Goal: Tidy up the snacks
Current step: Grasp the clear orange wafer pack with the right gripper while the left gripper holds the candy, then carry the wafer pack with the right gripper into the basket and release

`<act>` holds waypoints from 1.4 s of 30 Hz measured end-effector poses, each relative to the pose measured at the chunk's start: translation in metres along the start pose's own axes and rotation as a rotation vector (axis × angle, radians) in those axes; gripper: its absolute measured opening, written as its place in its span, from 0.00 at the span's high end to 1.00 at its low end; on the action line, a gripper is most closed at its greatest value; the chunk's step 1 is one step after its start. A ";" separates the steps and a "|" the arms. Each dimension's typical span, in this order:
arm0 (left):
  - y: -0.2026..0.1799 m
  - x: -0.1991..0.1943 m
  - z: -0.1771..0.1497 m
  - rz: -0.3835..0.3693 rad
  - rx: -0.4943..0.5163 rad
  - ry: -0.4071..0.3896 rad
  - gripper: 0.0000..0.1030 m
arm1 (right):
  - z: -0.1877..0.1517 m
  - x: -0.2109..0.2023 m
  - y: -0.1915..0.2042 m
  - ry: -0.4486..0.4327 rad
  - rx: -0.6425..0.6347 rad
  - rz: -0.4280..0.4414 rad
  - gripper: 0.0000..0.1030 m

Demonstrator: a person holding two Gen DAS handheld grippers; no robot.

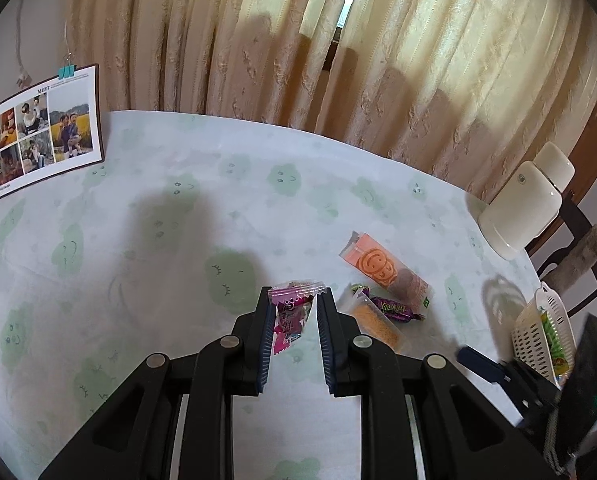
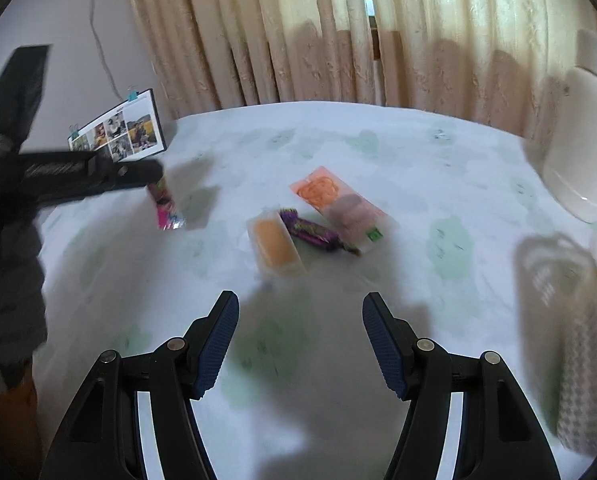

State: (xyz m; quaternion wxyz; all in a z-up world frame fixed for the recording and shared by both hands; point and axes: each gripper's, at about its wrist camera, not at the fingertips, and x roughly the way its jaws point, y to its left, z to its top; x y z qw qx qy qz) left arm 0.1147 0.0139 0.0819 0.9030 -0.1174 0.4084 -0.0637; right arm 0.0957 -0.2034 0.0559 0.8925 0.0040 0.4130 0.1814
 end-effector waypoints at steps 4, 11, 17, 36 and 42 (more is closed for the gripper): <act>-0.001 -0.006 0.001 -0.015 0.000 -0.011 0.82 | 0.016 0.026 0.008 0.025 -0.012 0.005 0.37; -0.002 -0.011 0.001 -0.025 -0.003 -0.018 0.82 | 0.031 0.064 0.024 0.092 -0.059 -0.017 0.48; -0.003 -0.014 0.001 -0.035 0.001 -0.020 0.82 | 0.035 0.081 0.029 0.107 -0.075 -0.059 0.60; -0.014 -0.018 -0.002 -0.051 0.029 -0.027 0.82 | 0.024 0.022 0.016 -0.031 0.042 0.012 0.70; -0.020 -0.021 -0.004 -0.060 0.041 -0.033 0.82 | 0.026 -0.007 0.006 -0.103 0.083 0.000 0.70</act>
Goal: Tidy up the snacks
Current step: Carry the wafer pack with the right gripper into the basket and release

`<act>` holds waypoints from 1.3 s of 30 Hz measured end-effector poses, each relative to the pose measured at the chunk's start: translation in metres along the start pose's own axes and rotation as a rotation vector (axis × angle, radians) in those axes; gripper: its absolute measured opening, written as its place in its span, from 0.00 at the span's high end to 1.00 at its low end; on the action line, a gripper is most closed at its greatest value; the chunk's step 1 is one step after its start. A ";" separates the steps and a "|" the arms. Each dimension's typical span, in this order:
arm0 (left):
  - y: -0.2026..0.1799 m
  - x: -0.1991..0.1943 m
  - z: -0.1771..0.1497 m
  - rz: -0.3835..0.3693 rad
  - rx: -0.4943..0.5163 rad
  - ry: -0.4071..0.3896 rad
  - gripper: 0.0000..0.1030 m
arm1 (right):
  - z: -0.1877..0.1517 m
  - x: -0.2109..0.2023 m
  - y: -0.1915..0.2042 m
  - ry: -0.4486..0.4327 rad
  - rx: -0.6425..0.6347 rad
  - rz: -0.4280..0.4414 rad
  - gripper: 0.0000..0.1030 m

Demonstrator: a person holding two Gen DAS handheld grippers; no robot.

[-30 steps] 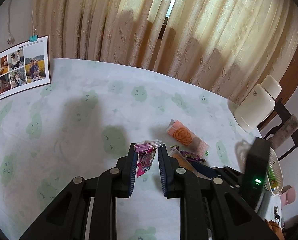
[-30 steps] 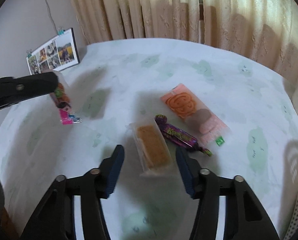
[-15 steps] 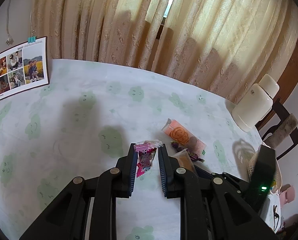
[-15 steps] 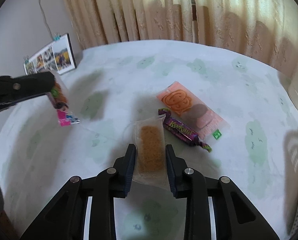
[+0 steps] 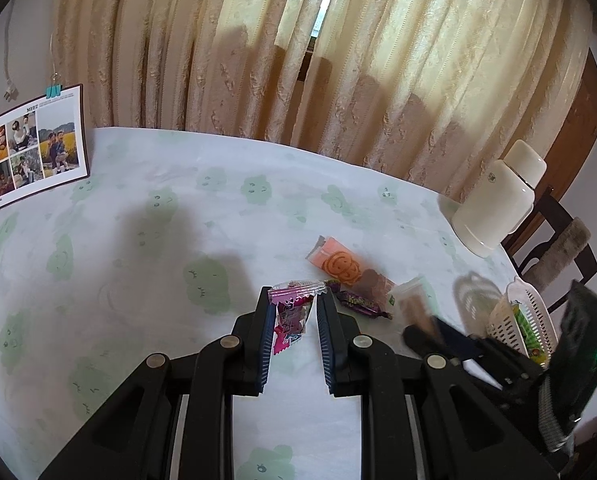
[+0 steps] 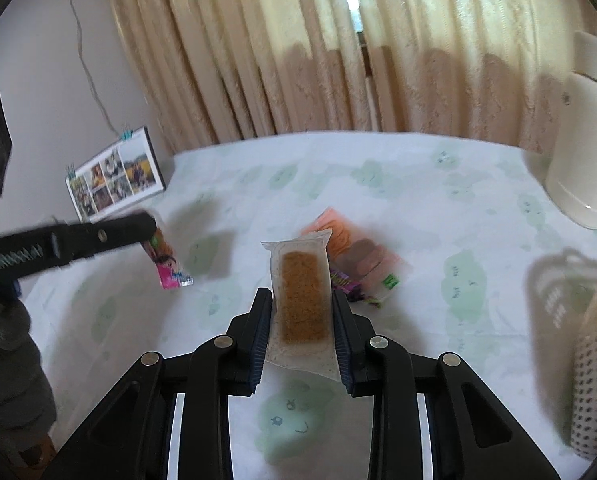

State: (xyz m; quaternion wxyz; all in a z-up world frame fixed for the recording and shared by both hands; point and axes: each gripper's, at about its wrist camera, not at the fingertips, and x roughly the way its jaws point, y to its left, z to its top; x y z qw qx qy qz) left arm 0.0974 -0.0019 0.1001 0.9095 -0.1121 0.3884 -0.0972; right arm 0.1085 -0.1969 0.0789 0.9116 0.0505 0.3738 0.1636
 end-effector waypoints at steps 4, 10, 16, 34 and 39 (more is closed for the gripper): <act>-0.006 -0.003 -0.002 -0.008 0.014 -0.004 0.82 | 0.004 -0.023 -0.009 -0.062 0.025 -0.029 0.70; -0.014 -0.004 -0.004 -0.016 0.034 -0.005 0.82 | 0.004 -0.047 -0.024 -0.126 0.055 -0.070 0.70; -0.024 -0.005 -0.008 -0.024 0.064 -0.001 0.82 | 0.006 -0.069 -0.043 -0.179 0.100 -0.105 0.70; -0.043 0.000 -0.018 -0.037 0.118 0.019 0.82 | -0.007 -0.123 -0.146 -0.266 0.403 -0.339 0.69; -0.045 0.001 -0.019 -0.037 0.125 0.022 0.82 | -0.014 -0.125 -0.163 -0.256 0.461 -0.390 0.69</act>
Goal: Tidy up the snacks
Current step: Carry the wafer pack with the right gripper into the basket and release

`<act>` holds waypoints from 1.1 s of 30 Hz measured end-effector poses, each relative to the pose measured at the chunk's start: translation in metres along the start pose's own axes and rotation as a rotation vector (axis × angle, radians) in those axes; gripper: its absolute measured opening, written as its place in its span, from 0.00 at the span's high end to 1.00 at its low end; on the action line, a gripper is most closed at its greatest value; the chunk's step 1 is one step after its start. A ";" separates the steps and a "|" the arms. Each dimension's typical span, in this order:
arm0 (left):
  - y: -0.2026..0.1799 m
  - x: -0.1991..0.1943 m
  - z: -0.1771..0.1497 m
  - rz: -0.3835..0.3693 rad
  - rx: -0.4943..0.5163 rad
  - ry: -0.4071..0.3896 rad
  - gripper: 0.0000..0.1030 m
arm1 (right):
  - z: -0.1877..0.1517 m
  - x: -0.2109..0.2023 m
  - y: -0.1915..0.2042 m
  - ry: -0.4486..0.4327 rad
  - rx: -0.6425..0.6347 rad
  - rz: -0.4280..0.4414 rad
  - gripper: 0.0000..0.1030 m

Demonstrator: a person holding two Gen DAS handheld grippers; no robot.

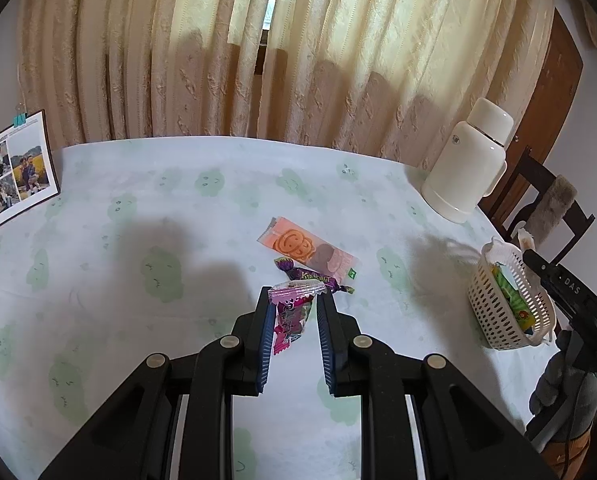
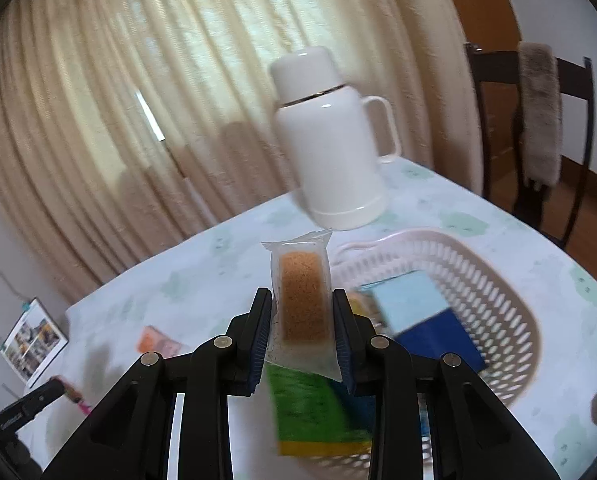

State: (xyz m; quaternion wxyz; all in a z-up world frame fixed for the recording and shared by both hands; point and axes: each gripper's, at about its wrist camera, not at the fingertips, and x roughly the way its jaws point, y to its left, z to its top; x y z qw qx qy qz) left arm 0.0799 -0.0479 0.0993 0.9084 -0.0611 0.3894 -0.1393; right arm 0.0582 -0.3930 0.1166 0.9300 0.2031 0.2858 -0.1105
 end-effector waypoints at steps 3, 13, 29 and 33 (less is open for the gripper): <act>-0.002 0.000 -0.001 -0.001 0.005 -0.001 0.82 | 0.002 -0.001 -0.010 -0.002 0.029 -0.010 0.69; -0.007 0.001 -0.003 -0.001 0.016 0.000 0.82 | 0.000 0.008 -0.033 0.048 0.128 -0.051 0.62; -0.031 -0.002 0.002 -0.030 0.052 -0.005 0.82 | 0.004 -0.017 -0.053 -0.060 0.127 -0.154 0.61; -0.049 -0.001 0.007 -0.080 0.060 -0.002 0.82 | 0.005 -0.021 -0.059 -0.065 0.151 -0.140 0.61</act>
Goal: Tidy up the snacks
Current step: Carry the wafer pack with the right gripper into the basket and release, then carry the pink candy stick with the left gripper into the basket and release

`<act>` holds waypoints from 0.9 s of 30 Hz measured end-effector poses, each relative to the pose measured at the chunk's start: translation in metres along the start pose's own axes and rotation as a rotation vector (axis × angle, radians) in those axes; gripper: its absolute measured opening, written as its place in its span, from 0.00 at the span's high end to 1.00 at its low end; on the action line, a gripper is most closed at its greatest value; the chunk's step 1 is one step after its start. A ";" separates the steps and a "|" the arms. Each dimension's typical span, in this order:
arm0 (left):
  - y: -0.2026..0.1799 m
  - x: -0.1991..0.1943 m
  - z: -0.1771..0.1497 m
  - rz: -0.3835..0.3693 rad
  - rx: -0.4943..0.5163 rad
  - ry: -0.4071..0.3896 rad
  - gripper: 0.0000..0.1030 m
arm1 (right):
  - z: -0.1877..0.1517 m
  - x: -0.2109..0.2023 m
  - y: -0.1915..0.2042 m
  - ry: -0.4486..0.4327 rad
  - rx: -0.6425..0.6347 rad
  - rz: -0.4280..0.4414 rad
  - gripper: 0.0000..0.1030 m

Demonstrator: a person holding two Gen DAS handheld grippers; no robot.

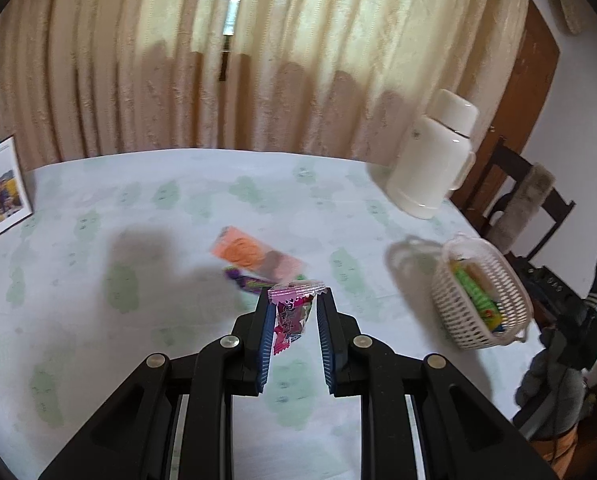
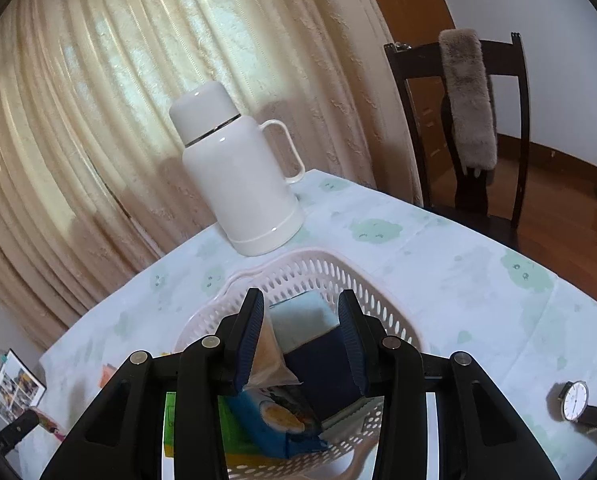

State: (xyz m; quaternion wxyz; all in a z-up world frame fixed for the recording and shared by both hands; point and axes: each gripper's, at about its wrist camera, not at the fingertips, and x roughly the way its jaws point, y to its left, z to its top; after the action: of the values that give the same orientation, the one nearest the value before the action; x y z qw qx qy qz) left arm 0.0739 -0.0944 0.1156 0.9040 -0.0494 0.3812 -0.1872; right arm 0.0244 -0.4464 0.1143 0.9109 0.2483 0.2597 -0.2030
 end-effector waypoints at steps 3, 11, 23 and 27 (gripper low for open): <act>-0.022 0.002 0.004 -0.030 0.033 0.002 0.82 | 0.001 -0.002 0.000 -0.002 -0.001 0.012 0.61; -0.087 0.000 0.019 -0.144 0.113 -0.014 0.82 | 0.003 -0.010 -0.004 -0.016 0.017 0.044 0.61; -0.177 0.018 0.024 -0.300 0.220 0.021 0.82 | 0.008 -0.021 -0.018 -0.032 0.077 0.076 0.61; -0.190 0.034 0.020 -0.326 0.215 0.073 0.82 | 0.009 -0.024 -0.021 -0.041 0.087 0.081 0.61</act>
State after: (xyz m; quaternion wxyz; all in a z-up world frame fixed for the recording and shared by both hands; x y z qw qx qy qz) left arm 0.0525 -0.2837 0.1512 0.8474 -0.0070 0.3785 -0.3724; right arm -0.0016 -0.4623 0.1279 0.9118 0.2940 0.2216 -0.1819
